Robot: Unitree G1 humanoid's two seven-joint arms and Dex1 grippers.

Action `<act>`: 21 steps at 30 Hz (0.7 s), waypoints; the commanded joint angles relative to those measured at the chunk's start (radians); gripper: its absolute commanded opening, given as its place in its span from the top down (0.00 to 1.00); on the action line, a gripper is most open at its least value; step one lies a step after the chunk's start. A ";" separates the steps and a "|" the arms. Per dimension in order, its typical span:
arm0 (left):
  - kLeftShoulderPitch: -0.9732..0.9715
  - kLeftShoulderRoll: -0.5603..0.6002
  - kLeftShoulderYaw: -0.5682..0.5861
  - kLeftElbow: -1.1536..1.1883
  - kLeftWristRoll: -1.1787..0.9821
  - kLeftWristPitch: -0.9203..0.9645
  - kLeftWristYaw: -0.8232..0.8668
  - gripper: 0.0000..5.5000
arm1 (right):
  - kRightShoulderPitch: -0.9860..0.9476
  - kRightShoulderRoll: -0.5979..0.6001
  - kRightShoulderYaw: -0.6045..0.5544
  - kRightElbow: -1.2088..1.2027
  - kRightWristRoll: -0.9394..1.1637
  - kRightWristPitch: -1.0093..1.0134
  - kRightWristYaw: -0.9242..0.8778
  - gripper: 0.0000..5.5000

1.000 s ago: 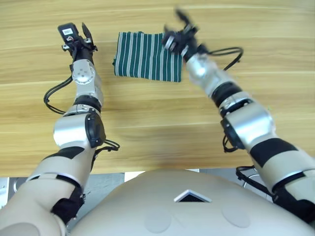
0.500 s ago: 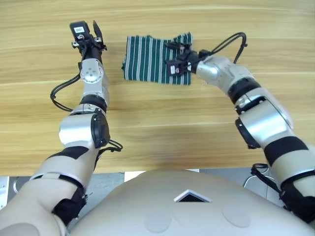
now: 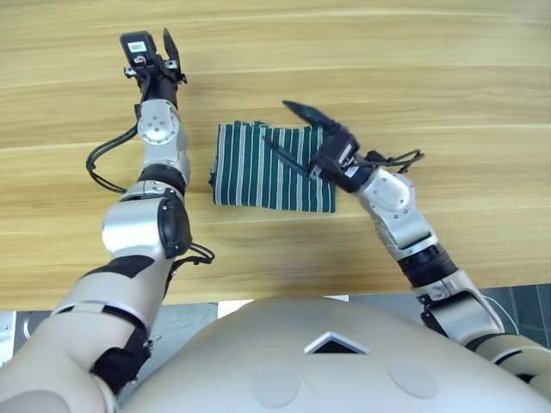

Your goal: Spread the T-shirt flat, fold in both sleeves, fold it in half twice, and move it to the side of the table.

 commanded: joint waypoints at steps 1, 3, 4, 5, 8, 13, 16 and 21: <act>-0.020 -0.006 0.002 -0.002 -0.007 0.000 -0.009 0.52 | -0.138 0.056 0.029 0.317 -0.089 0.143 0.088 0.47; -0.021 -0.009 0.001 -0.002 -0.006 0.000 -0.010 0.52 | -0.199 0.105 0.012 0.481 -0.121 0.183 0.077 0.47; -0.021 -0.011 0.001 -0.002 -0.006 -0.001 -0.011 0.52 | -0.225 0.132 -0.009 0.554 -0.123 0.204 0.063 0.47; -0.021 -0.011 0.001 -0.003 -0.007 -0.002 -0.011 0.52 | -0.252 0.157 -0.039 0.626 -0.111 0.227 0.052 0.47; -0.018 -0.007 0.006 -0.004 -0.011 -0.005 -0.013 0.52 | -0.343 0.219 -0.142 0.870 -0.099 0.282 -0.066 0.47; -0.006 0.009 0.016 -0.004 -0.016 -0.007 -0.010 0.52 | -0.502 0.179 -0.524 1.164 0.099 0.346 -0.535 0.47; 0.006 0.023 0.023 -0.005 -0.018 -0.011 -0.001 0.52 | -0.529 0.057 -0.715 1.213 0.197 0.303 -0.738 0.47; 0.027 0.040 0.028 -0.010 -0.014 -0.032 0.016 0.52 | -0.490 -0.159 -0.782 1.227 0.108 0.224 -0.827 0.47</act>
